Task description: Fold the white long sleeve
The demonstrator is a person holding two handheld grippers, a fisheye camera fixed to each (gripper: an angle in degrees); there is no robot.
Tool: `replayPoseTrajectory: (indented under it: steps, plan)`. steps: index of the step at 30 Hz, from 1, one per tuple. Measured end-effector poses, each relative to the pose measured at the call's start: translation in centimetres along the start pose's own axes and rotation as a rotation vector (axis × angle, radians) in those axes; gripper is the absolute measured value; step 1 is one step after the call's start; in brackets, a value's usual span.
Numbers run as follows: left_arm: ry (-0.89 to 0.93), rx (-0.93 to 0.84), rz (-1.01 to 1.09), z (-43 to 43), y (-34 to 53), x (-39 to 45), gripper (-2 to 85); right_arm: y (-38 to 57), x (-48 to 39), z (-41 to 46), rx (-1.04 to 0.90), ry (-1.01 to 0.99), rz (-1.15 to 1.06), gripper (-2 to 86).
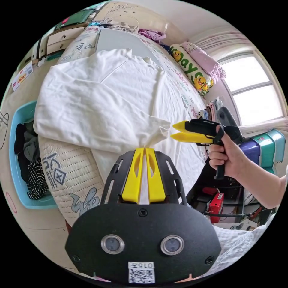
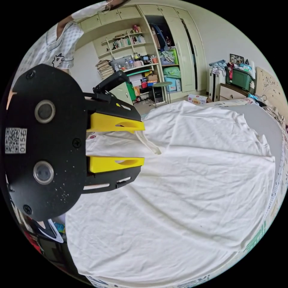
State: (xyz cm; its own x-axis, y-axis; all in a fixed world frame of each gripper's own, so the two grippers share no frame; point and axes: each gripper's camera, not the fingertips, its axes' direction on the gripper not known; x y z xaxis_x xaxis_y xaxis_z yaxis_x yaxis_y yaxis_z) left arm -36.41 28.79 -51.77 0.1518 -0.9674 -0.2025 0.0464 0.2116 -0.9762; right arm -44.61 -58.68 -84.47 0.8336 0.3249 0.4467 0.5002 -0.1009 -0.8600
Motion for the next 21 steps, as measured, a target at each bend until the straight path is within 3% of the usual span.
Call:
replayPoseTrajectory:
  steps: [8,16,18,21]
  plan:
    - [-0.148,0.002,0.121,-0.1,-0.4,5.4,-0.3,-0.7,6.0,7.9,0.037,-0.356,0.038,12.2]
    - [-0.232,-0.048,0.161,1.9,-0.6,7.7,-0.1,-1.5,11.7,16.4,-0.065,-0.374,0.093,17.0]
    - [-0.281,-0.084,0.198,2.8,-0.7,8.1,0.3,-1.7,13.1,18.2,-0.078,-0.358,0.122,15.4]
    - [-0.296,-0.126,0.198,3.4,-0.9,7.5,1.4,-1.5,15.2,21.2,-0.106,-0.26,0.178,5.7]
